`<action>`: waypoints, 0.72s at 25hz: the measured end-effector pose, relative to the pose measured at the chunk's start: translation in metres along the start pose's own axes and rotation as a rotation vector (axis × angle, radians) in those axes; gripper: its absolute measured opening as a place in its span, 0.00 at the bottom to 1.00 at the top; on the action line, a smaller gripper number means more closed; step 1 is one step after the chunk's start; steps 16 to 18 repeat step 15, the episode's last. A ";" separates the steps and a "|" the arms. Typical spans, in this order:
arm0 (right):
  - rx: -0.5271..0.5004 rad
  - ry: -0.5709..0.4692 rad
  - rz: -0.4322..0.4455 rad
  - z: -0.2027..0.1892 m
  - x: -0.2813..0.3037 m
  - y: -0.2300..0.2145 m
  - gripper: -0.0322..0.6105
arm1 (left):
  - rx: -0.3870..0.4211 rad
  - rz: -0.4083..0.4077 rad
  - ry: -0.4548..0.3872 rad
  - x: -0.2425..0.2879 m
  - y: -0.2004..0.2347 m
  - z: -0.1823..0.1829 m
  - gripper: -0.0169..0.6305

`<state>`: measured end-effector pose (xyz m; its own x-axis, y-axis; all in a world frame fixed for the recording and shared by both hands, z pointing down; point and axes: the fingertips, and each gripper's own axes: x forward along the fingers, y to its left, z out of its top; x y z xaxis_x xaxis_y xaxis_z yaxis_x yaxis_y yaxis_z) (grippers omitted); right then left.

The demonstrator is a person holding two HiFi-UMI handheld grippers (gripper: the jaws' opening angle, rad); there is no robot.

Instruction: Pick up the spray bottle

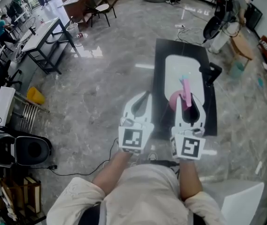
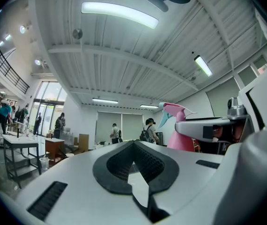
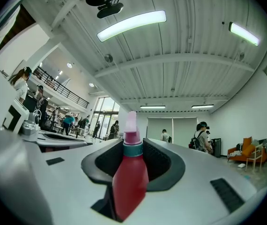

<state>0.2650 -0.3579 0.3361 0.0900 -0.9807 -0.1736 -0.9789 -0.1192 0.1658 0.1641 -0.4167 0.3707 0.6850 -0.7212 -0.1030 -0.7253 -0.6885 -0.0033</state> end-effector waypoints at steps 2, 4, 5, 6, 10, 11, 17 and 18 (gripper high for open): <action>0.006 -0.004 0.004 0.000 0.000 0.001 0.26 | 0.000 0.000 -0.002 -0.001 0.000 0.001 0.03; 0.012 -0.002 0.007 -0.001 -0.001 0.002 0.26 | 0.000 0.001 -0.003 -0.002 0.001 0.000 0.03; 0.011 -0.002 0.008 -0.002 0.000 0.002 0.26 | 0.002 0.001 -0.002 -0.002 0.000 0.000 0.03; 0.008 -0.003 0.009 -0.002 0.000 0.002 0.26 | 0.003 0.001 -0.001 -0.002 0.000 -0.001 0.03; 0.010 -0.004 0.015 -0.001 0.000 0.002 0.26 | 0.002 0.002 0.001 -0.003 0.000 0.000 0.03; 0.013 -0.003 0.016 -0.002 0.000 0.002 0.26 | 0.004 0.001 -0.001 -0.003 -0.001 0.001 0.03; 0.018 0.000 0.025 -0.004 -0.003 0.000 0.26 | 0.002 -0.001 -0.003 -0.003 -0.005 0.002 0.03; 0.018 0.000 0.025 -0.004 -0.003 0.000 0.26 | 0.002 -0.001 -0.003 -0.003 -0.005 0.002 0.03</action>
